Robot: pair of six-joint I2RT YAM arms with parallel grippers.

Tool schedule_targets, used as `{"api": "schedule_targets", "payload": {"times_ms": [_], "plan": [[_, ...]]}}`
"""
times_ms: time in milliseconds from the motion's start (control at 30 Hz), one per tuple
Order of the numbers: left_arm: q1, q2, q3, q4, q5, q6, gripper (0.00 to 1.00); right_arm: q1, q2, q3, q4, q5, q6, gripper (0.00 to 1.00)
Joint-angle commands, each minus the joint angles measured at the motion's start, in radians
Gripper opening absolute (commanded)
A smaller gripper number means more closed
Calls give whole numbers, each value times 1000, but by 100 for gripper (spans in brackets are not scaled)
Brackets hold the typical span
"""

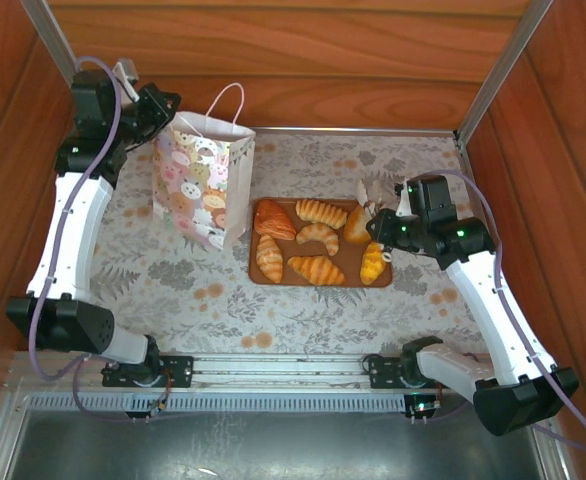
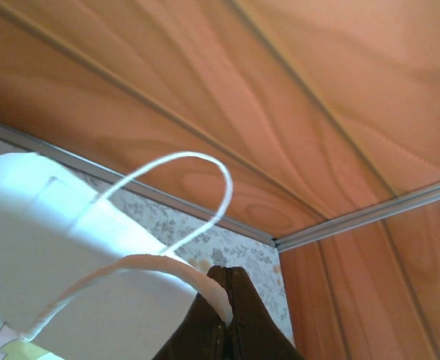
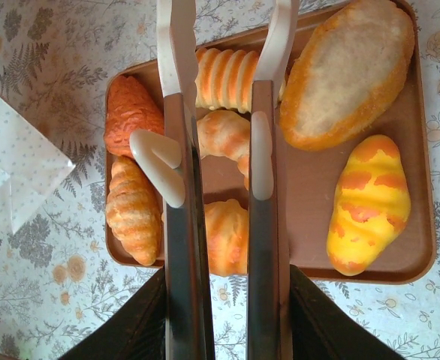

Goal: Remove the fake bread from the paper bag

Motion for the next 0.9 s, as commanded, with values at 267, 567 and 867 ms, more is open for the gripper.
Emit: {"api": "schedule_targets", "payload": {"times_ms": [267, 567, 867], "plan": [[17, -46, -169, 112, 5, 10, 0, -10, -8, -12, 38, -11, 25, 38], [92, -209, -426, 138, -123, -42, 0, -11, 13, -1, 44, -29, 28, 38], [137, -277, -471, 117, -159, -27, 15, -12, 13, 8, 40, -13, 25, 38]]}}
